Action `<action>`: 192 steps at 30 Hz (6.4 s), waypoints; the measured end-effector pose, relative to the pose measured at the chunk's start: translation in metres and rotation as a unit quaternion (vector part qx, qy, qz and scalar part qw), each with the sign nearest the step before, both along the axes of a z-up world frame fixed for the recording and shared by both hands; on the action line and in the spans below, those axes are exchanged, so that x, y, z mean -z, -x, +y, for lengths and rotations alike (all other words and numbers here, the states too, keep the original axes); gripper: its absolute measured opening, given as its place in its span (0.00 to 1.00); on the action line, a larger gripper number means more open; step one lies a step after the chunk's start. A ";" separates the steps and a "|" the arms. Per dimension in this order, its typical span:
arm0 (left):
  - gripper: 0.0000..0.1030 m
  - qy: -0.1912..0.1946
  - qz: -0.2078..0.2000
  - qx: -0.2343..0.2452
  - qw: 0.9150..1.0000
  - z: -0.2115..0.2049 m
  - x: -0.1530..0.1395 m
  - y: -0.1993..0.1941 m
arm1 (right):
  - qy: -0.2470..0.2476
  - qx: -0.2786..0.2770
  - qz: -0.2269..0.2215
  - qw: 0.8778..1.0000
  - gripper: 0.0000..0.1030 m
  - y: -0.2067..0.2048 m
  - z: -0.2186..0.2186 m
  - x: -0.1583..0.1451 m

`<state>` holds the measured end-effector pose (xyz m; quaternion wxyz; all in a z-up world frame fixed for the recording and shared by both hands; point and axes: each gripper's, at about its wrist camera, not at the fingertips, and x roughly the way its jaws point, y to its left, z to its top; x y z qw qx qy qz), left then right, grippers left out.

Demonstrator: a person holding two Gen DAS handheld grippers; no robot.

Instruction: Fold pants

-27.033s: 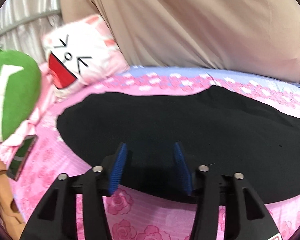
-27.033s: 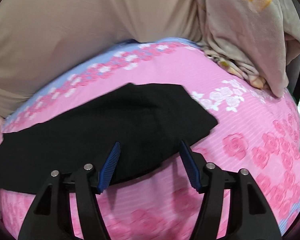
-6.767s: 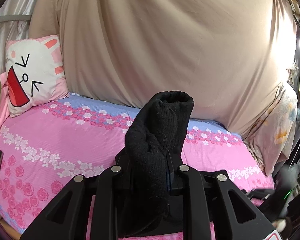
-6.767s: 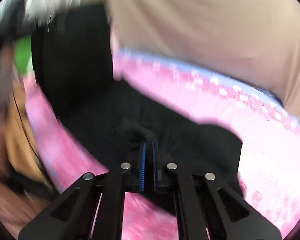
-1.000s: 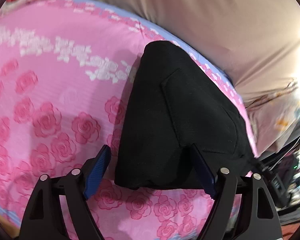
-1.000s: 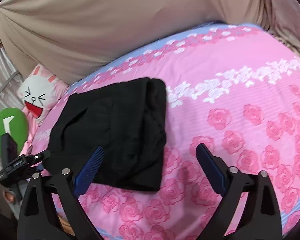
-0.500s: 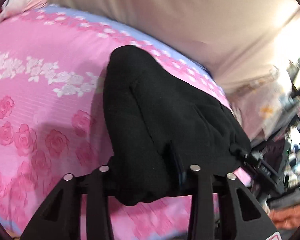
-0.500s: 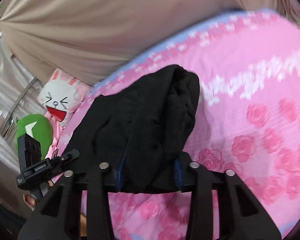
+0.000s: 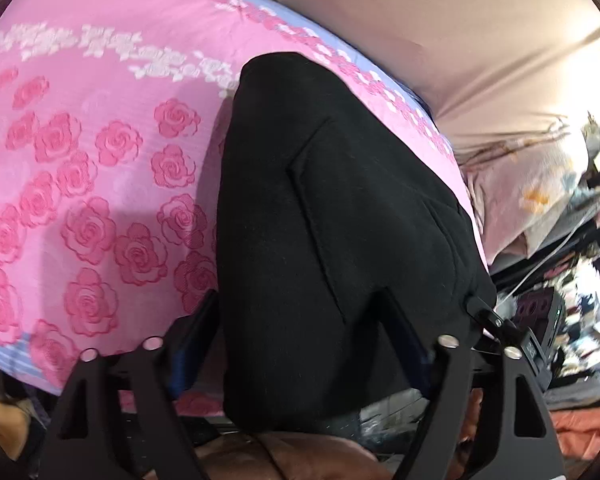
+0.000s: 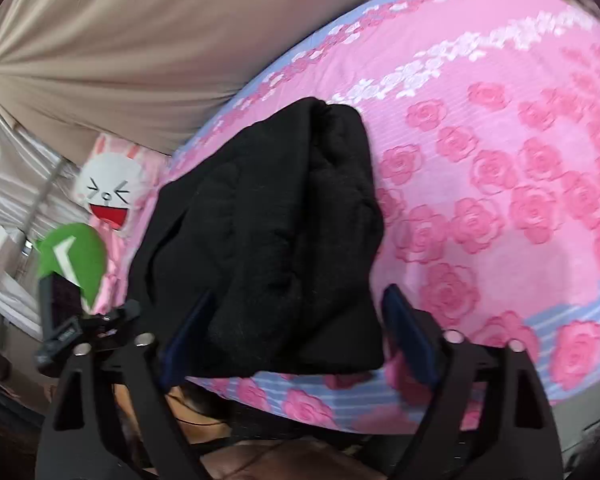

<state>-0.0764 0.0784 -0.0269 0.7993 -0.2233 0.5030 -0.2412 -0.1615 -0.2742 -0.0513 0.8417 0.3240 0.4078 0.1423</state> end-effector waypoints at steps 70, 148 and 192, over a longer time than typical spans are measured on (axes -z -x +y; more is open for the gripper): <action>0.75 -0.175 -0.202 -0.049 0.962 -0.009 -0.091 -0.168 | 0.189 0.072 -0.126 0.971 0.94 -0.183 0.007 -0.104; 0.89 -0.298 -0.252 -0.116 0.913 -0.068 -0.016 -0.114 | 0.322 0.082 -0.089 0.939 0.95 -0.158 0.074 -0.031; 0.89 -0.302 -0.265 -0.122 0.908 -0.073 -0.019 -0.104 | 0.329 0.078 -0.088 0.937 0.95 -0.160 0.075 -0.031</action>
